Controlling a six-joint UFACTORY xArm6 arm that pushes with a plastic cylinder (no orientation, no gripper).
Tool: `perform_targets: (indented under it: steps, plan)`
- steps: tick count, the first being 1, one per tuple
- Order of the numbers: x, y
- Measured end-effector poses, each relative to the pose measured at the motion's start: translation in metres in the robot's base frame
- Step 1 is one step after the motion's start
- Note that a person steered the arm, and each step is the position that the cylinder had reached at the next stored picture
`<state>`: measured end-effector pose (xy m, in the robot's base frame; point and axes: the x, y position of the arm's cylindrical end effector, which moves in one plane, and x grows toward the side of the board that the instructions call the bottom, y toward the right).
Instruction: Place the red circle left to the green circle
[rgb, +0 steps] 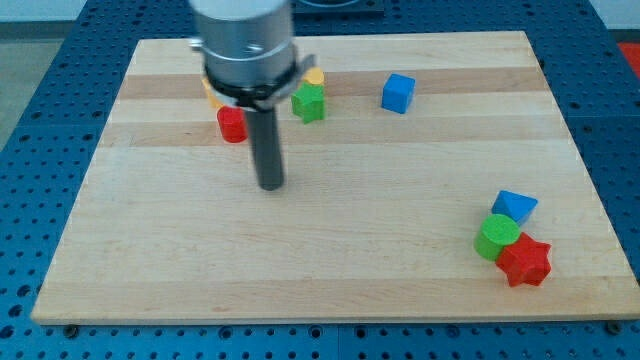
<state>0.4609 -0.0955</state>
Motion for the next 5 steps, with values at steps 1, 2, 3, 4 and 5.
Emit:
perform_targets:
  steps: [1,2,3,4,5]
  plan:
    - [-0.020,-0.053]
    - [-0.051,-0.092]
    - [-0.084,-0.101]
    - [-0.106,-0.098]
    - [-0.109,-0.081]
